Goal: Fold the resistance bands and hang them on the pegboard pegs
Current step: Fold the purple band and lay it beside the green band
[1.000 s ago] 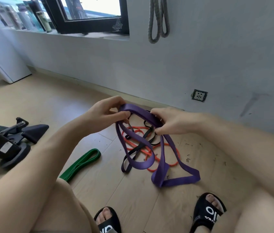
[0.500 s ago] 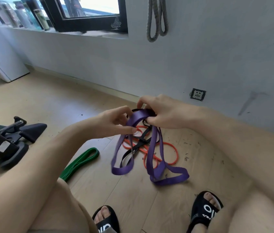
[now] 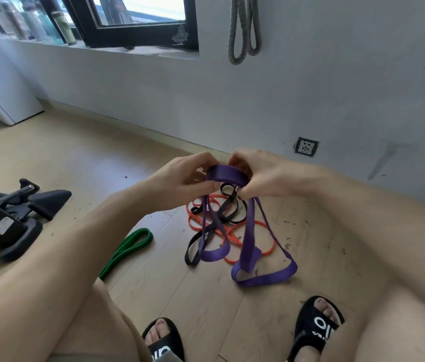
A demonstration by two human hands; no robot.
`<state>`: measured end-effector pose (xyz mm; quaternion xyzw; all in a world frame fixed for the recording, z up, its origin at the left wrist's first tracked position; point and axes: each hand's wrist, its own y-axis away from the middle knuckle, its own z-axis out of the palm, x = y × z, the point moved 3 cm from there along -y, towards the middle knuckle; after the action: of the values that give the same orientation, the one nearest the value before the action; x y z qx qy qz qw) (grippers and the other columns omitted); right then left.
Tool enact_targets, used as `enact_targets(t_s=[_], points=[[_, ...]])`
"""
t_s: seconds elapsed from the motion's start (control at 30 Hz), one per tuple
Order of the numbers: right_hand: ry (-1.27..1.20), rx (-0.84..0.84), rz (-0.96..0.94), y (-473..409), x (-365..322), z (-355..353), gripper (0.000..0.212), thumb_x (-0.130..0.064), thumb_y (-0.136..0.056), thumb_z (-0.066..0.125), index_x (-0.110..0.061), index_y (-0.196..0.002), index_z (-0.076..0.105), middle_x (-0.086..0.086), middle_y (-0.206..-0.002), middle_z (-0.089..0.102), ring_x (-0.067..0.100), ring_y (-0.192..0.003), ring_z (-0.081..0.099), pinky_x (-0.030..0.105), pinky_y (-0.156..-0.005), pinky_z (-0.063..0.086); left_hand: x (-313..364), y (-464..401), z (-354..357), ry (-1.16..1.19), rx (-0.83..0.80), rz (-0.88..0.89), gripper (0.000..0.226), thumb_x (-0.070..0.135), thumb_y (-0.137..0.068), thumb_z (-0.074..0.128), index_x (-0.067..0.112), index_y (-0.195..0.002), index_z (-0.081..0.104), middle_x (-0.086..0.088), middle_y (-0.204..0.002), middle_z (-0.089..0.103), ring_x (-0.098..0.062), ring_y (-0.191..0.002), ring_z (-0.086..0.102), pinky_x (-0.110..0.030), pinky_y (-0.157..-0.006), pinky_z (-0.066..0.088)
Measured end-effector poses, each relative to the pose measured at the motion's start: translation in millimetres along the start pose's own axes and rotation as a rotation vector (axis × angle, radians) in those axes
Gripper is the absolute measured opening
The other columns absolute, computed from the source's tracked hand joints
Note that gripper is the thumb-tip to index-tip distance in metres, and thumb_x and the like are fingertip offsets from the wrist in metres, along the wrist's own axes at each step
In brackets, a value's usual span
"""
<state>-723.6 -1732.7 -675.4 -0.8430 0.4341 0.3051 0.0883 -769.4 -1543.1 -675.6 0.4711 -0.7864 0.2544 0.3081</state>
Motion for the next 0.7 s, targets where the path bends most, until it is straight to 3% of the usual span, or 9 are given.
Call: enact_targets(t_s=[0.2,0.33,0.43,0.53,0.63,0.7], points=[[-0.001,-0.058,0.041,-4.6,19.8,9.2,0.032,-0.019,-0.079,0.079,-0.026,-0.104,0.06,-0.001,-0.09,0.063,0.016,-0.077,0.061,0.028,-0.066,0.048,-0.1,3.3,-16.3,0.013,0.073,-0.085,0.012,0.009,-0.097,0.066,0.011,-0.107,0.061,-0.011,-0.097,0.072,-0.019,-0.092,0.075,-0.031,-0.087,0.06],[0.02,-0.08,0.04,-3.3,20.6,5.2,0.021,-0.022,-0.081,0.078,-0.026,-0.096,0.064,-0.004,-0.082,0.062,0.014,-0.073,0.058,0.028,-0.065,0.045,-14.7,13.5,-26.0,-0.089,-0.004,-0.179,0.009,0.021,-0.091,0.07,0.018,-0.098,0.065,-0.005,-0.091,0.074,-0.018,-0.087,0.075,-0.043,-0.086,0.059],[-0.038,0.013,0.014,-2.0,10.6,-7.3,0.03,-0.018,-0.08,0.078,-0.026,-0.107,0.066,-0.005,-0.091,0.068,0.014,-0.081,0.064,0.025,-0.068,0.05,-24.9,19.9,-25.7,-0.158,-0.119,-0.275,0.025,0.046,-0.075,0.067,0.028,-0.094,0.066,0.003,-0.092,0.073,-0.019,-0.091,0.074,-0.051,-0.089,0.057],[-0.123,0.078,-0.047,1.8,-7.1,-13.8,0.041,-0.015,-0.078,0.078,-0.027,-0.114,0.064,-0.005,-0.097,0.072,0.012,-0.084,0.069,0.025,-0.072,0.056,-30.3,20.4,-18.8,-0.167,-0.185,-0.282,0.037,0.053,-0.073,0.07,0.024,-0.094,0.065,0.001,-0.094,0.071,-0.023,-0.095,0.071,-0.055,-0.09,0.055],[-0.115,0.101,-0.105,5.3,-24.2,-11.1,0.042,-0.013,-0.077,0.078,-0.025,-0.114,0.063,-0.004,-0.096,0.073,0.012,-0.082,0.069,0.029,-0.073,0.058,-23.8,17.0,-10.0,-0.086,-0.153,-0.22,0.047,0.06,-0.073,0.079,0.025,-0.1,0.063,0.004,-0.101,0.072,-0.019,-0.102,0.071,-0.05,-0.096,0.055],[-0.112,0.116,-0.129,6.2,-30.8,-8.9,0.043,-0.013,-0.076,0.079,-0.024,-0.114,0.063,-0.005,-0.094,0.074,0.012,-0.081,0.069,0.031,-0.074,0.059,-14.3,12.9,-6.8,-0.013,-0.074,-0.126,0.042,0.053,-0.076,0.08,0.028,-0.105,0.063,0.002,-0.103,0.074,-0.024,-0.102,0.071,-0.05,-0.099,0.055]])
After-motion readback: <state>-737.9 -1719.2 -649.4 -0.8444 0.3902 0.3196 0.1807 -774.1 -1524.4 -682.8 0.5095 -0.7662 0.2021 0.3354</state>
